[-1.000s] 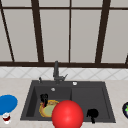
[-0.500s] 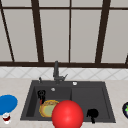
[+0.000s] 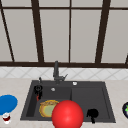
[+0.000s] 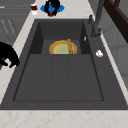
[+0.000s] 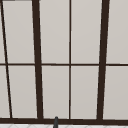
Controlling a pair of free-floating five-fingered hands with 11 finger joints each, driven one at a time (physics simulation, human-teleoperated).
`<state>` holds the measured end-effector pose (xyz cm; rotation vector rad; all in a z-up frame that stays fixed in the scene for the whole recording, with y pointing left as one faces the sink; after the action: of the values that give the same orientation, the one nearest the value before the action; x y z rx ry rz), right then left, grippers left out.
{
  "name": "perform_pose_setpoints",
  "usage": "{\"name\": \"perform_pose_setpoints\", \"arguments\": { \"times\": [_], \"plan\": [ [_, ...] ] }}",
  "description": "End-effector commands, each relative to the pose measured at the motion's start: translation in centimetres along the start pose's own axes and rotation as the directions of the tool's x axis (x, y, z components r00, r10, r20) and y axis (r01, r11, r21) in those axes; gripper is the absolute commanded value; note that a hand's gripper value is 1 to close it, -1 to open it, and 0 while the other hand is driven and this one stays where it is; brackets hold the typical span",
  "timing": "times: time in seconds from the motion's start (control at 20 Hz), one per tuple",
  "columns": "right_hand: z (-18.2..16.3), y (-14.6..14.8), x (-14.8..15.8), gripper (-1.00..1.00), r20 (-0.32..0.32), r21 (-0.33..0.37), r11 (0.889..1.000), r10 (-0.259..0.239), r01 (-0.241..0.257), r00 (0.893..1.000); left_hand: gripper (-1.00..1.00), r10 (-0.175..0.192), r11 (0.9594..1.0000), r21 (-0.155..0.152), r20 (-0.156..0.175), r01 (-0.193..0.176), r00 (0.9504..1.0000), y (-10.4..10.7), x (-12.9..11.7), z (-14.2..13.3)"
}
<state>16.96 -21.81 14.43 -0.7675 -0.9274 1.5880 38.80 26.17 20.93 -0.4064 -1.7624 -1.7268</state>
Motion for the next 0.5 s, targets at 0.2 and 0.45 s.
{"name": "perform_pose_setpoints", "arguments": {
  "times": [0.2, 0.45],
  "plan": [
    [0.0, 0.0, 0.0, 0.0, 0.0, 0.0, 1.0, 0.0, 0.0, 1.0, 1.0, 0.012, 0.9999, 0.0, 0.001, -0.012, 0.9999, 3.8, 5.2, 2.5],
    [0.0, 0.0, 0.0, 0.0, 0.0, 0.0, 1.0, 0.0, 0.0, 1.0, 1.0, 0.02, 0.9998, -0.004, -0.002, -0.02, 0.9998, 5.7, 8.9, 4.7]
  ]
}}
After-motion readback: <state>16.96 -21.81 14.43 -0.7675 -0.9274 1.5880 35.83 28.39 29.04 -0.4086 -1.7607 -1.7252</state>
